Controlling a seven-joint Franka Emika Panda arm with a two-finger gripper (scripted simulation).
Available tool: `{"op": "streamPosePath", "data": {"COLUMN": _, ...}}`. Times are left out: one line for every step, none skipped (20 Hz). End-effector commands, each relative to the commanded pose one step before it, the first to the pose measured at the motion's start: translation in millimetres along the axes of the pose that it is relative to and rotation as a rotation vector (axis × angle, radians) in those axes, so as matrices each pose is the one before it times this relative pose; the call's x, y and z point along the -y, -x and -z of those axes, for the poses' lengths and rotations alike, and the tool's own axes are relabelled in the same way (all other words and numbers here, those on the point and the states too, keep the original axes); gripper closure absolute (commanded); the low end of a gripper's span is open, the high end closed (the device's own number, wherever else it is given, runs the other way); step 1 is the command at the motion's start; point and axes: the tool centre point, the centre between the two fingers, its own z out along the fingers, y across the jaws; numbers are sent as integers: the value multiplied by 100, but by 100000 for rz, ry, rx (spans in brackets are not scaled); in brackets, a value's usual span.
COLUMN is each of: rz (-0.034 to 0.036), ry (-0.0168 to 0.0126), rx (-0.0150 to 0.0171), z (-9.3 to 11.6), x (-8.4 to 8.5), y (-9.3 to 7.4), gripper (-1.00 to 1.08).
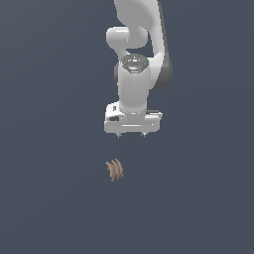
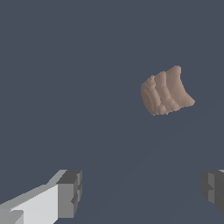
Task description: Pick up the object and move it to a goal position.
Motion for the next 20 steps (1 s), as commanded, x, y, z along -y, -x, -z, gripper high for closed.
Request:
{"op": "streamPosePath", "data": {"rz": 0, "ry": 0, "rx": 0, "z": 0, "x": -1, "y": 0, "gripper": -92}}
{"op": "streamPosePath", "data": {"rz": 58, "ry": -36, "rx": 9, "z": 12, "x": 26, "y": 3, "gripper": -92}}
{"op": "streamPosePath", "data": {"rz": 138, "ry": -95, "rx": 25, "z": 38, "x": 59, "y": 8, "gripper": -92}}
{"op": "streamPosePath", "data": {"rz": 237, "ry": -167, "rx": 43, "z": 63, "x": 105, "y": 15, "gripper": -92}}
{"op": "streamPosePath", "data": {"rz": 321, "ry": -236, "rx": 58, "z": 90, "x": 150, "y": 24, "gripper": -92}}
{"op": "streamPosePath", "data": {"rz": 367, "ry": -292, "rx": 66, "z": 116, "x": 188, "y": 38, "gripper": -92}}
{"op": "streamPosePath", "data": {"rz": 301, "ry": -271, "rx": 55, "z": 108, "x": 178, "y": 43, "gripper": -92}}
{"op": "streamPosePath", "data": {"rz": 189, "ry": -210, "rx": 36, "z": 93, "x": 144, "y": 46, "gripper": -92}}
{"op": "streamPosePath", "data": {"rz": 92, "ry": -157, "rx": 21, "z": 74, "x": 112, "y": 46, "gripper": -92}}
{"op": "streamPosePath", "data": {"rz": -3, "ry": -97, "rx": 6, "z": 47, "x": 66, "y": 39, "gripper": -92}}
{"op": "streamPosePath", "data": {"rz": -69, "ry": -3, "rx": -8, "z": 16, "x": 8, "y": 20, "gripper": -92}}
{"op": "streamPosePath", "data": {"rz": 0, "ry": 0, "rx": 0, "z": -20, "x": -20, "y": -12, "gripper": -92}}
{"op": "streamPosePath", "data": {"rz": 80, "ry": 89, "rx": 4, "z": -35, "x": -39, "y": -41, "gripper": -92}}
{"op": "streamPosePath", "data": {"rz": 179, "ry": 30, "rx": 20, "z": -46, "x": -59, "y": -64, "gripper": -92}}
{"op": "streamPosePath", "data": {"rz": 305, "ry": 32, "rx": 35, "z": -61, "x": -59, "y": -91, "gripper": -92}}
{"op": "streamPosePath", "data": {"rz": 410, "ry": 31, "rx": 49, "z": -77, "x": -78, "y": -119, "gripper": -92}}
{"op": "streamPosePath", "data": {"rz": 517, "ry": 35, "rx": 62, "z": -96, "x": -99, "y": -148, "gripper": -92}}
{"op": "streamPosePath", "data": {"rz": 619, "ry": 46, "rx": 74, "z": -119, "x": -121, "y": -177, "gripper": -92}}
{"op": "streamPosePath", "data": {"rz": 710, "ry": 59, "rx": 85, "z": -143, "x": -151, "y": -205, "gripper": -92}}
{"op": "streamPosePath", "data": {"rz": 805, "ry": 68, "rx": 97, "z": -167, "x": -177, "y": -232, "gripper": -92}}
